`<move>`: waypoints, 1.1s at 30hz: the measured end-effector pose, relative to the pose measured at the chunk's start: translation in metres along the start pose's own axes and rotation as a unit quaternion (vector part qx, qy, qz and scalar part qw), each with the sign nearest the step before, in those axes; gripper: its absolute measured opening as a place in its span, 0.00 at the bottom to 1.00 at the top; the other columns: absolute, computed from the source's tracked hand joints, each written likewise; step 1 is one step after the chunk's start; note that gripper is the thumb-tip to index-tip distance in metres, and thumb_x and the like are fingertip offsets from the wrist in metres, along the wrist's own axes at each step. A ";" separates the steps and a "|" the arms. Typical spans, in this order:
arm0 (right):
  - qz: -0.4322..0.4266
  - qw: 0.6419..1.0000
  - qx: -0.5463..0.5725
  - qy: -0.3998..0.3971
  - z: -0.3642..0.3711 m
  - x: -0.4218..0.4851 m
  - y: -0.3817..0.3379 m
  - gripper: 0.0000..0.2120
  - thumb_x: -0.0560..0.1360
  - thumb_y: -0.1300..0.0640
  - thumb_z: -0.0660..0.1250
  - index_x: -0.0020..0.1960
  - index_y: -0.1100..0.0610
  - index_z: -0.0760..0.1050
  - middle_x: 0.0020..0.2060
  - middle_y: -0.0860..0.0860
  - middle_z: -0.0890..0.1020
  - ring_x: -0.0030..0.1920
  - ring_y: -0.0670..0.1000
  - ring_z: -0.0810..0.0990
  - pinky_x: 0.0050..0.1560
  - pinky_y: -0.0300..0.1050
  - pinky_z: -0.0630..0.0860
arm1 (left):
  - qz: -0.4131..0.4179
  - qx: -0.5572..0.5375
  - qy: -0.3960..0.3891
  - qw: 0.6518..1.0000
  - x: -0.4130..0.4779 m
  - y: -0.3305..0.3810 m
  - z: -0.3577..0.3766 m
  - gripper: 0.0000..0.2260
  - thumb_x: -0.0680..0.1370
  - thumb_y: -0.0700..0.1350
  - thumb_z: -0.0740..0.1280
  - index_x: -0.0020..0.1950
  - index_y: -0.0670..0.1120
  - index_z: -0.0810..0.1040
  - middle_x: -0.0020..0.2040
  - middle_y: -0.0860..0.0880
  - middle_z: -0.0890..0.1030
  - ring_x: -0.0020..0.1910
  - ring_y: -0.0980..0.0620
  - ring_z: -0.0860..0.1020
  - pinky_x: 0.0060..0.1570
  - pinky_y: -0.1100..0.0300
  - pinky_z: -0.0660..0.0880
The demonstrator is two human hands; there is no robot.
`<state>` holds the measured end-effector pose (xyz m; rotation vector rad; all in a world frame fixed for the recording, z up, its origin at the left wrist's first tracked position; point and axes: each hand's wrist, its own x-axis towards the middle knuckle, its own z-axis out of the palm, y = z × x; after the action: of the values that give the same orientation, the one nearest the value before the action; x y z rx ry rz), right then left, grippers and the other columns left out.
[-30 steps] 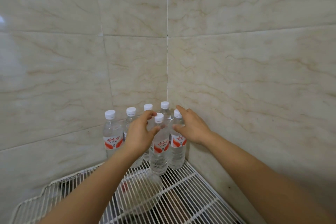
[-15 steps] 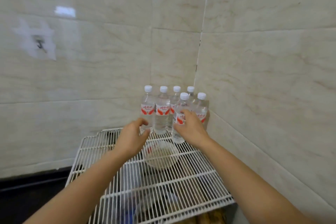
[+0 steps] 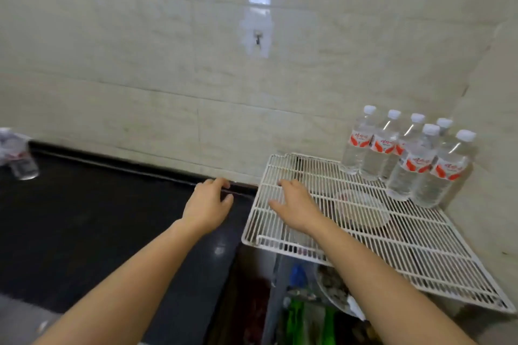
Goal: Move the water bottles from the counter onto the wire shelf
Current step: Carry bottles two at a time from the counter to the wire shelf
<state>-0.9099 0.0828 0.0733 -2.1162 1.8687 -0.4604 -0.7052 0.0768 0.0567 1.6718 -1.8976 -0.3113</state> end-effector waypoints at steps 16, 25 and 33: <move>-0.225 0.959 -0.143 -0.094 0.230 0.041 -0.361 0.26 0.80 0.46 0.59 0.73 0.58 0.62 0.68 0.56 0.69 0.67 0.58 0.67 0.64 0.56 0.68 | -0.197 0.185 0.018 0.963 -0.106 -0.337 -0.201 0.15 0.78 0.50 0.59 0.63 0.46 0.70 0.61 0.45 0.73 0.60 0.45 0.68 0.54 0.50 0.74; -0.289 0.935 -0.158 -0.132 0.318 0.061 -0.514 0.26 0.79 0.47 0.60 0.73 0.58 0.62 0.67 0.56 0.69 0.67 0.59 0.67 0.65 0.58 0.66 | -0.259 0.190 0.019 0.947 -0.134 -0.470 -0.275 0.16 0.78 0.50 0.59 0.64 0.45 0.70 0.62 0.44 0.73 0.62 0.44 0.68 0.56 0.49 0.73; -0.319 0.916 -0.179 -0.161 0.391 0.133 -0.614 0.27 0.79 0.47 0.61 0.73 0.58 0.61 0.68 0.57 0.68 0.69 0.59 0.67 0.67 0.60 0.66 | -0.311 0.167 0.028 0.935 -0.105 -0.588 -0.311 0.17 0.78 0.50 0.60 0.64 0.46 0.69 0.61 0.44 0.73 0.63 0.44 0.68 0.57 0.50 0.73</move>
<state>-0.1784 0.0268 -0.0226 -2.8270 1.1104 0.1312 -0.0407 0.1315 -0.0361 2.4694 -1.3831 -0.1821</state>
